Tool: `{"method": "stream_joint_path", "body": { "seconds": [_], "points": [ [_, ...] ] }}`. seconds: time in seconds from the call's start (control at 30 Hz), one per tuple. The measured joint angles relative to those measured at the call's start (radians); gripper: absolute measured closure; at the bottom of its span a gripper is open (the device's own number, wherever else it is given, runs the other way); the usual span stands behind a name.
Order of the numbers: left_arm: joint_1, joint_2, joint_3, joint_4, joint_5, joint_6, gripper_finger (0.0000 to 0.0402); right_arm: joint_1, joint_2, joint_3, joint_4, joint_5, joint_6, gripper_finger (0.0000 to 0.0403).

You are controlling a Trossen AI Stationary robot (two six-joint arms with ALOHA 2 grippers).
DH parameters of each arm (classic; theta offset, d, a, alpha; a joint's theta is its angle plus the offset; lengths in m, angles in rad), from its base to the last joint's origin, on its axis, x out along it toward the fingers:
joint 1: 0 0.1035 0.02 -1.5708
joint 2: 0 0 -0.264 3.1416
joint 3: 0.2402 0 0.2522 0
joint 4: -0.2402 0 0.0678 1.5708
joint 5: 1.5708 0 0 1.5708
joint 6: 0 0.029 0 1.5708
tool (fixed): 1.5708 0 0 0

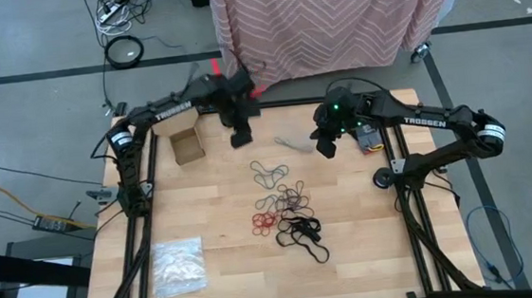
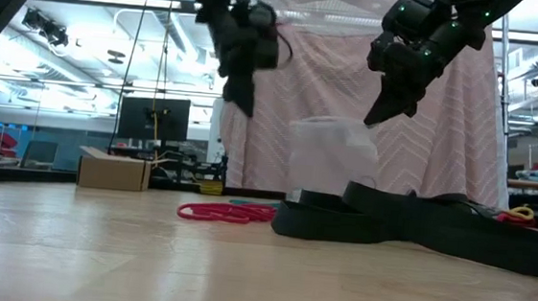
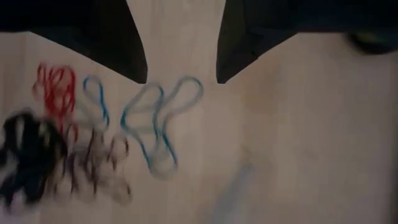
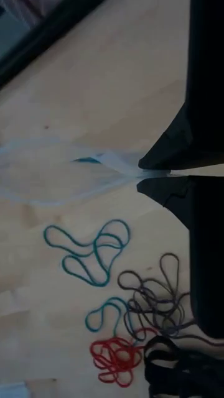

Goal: Sort rubber bands
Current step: Put the blue rubber band into the transparent zip bag

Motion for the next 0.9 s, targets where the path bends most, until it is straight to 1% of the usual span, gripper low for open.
{"method": "stream_joint_path", "body": {
  "seconds": [0.17, 0.27, 0.33, 0.4, 0.6, 0.73, 0.8, 0.87, 0.9],
  "points": [
    [-0.056, 0.000, -0.226, 0.242, -0.017, -0.027, 0.0231, 0.011, 0.000, -0.036, 0.033, -0.008, 0.023, 0.0403],
    [-0.087, 0.000, -0.323, 0.383, -0.108, -0.064, 0.0243, 0.012, 0.000, -0.053, 0.061, -0.015, 0.040, 0.0403],
    [-0.102, 0.000, -0.362, 0.433, -0.177, -0.087, 0.0249, 0.013, 0.000, -0.059, 0.074, -0.022, 0.051, 0.0403],
    [-0.109, 0.000, -0.395, 0.496, -0.214, -0.087, 0.0254, 0.013, 0.000, -0.060, 0.090, -0.029, 0.057, 0.0403],
    [-0.124, 0.000, -0.508, 0.645, -0.220, -0.114, 0.0256, 0.012, 0.000, -0.060, 0.112, -0.033, 0.067, 0.0403],
    [-0.134, -0.003, -0.562, 0.698, -0.220, -0.162, 0.0261, 0.012, 0.000, -0.060, 0.114, -0.033, 0.070, 0.0403],
    [-0.138, -0.004, -0.567, 0.691, -0.249, -0.228, 0.0280, 0.012, 0.000, -0.060, 0.118, -0.033, 0.072, 0.0403],
    [-0.139, -0.004, -0.569, 0.686, -0.259, -0.290, 0.0323, 0.012, 0.000, -0.060, 0.122, -0.033, 0.073, 0.0403],
    [-0.138, -0.004, -0.569, 0.687, -0.258, -0.315, 0.0354, 0.012, 0.000, -0.060, 0.121, -0.033, 0.073, 0.0403]
  ]
}}
